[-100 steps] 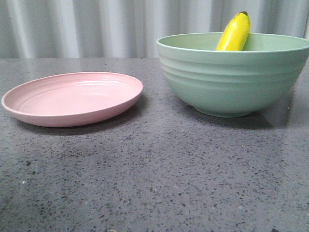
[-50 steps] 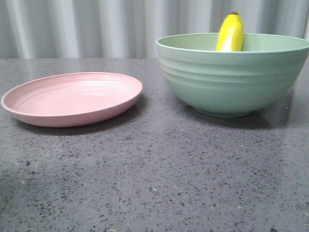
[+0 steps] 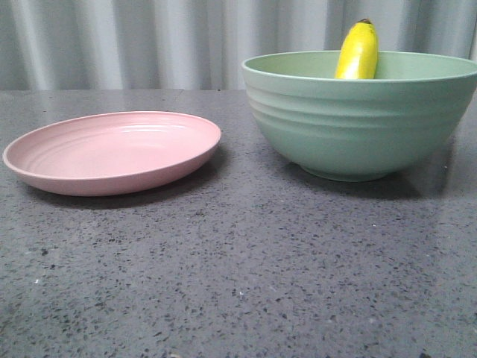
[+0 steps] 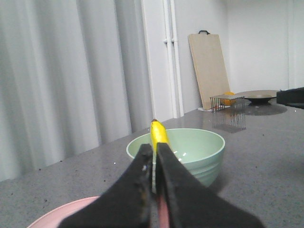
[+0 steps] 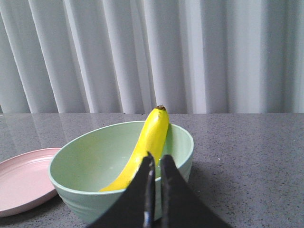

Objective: Transfer banana from pink plate to green bowl

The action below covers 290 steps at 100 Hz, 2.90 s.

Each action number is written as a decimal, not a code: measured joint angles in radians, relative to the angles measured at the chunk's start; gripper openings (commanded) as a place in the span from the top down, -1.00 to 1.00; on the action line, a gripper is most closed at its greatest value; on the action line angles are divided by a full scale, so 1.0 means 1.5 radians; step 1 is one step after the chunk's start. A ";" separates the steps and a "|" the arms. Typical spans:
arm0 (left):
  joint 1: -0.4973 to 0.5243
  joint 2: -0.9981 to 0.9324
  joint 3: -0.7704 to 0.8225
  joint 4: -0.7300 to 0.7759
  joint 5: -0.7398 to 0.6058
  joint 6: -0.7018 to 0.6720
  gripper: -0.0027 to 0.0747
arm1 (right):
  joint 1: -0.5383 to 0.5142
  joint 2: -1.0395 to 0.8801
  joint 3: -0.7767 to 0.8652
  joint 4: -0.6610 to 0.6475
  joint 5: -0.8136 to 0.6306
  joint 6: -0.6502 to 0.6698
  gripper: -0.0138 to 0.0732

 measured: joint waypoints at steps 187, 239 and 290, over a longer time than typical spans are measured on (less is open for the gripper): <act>0.530 -0.097 0.190 -0.059 0.201 0.000 0.98 | 0.000 0.000 0.000 0.000 0.002 0.000 0.84; 0.530 -0.097 0.190 -0.059 0.201 0.000 0.98 | 0.000 0.000 0.000 0.000 0.002 0.000 0.84; 0.530 -0.097 0.190 -0.059 0.201 0.000 0.98 | -0.040 -0.006 0.072 0.000 -0.063 0.000 0.84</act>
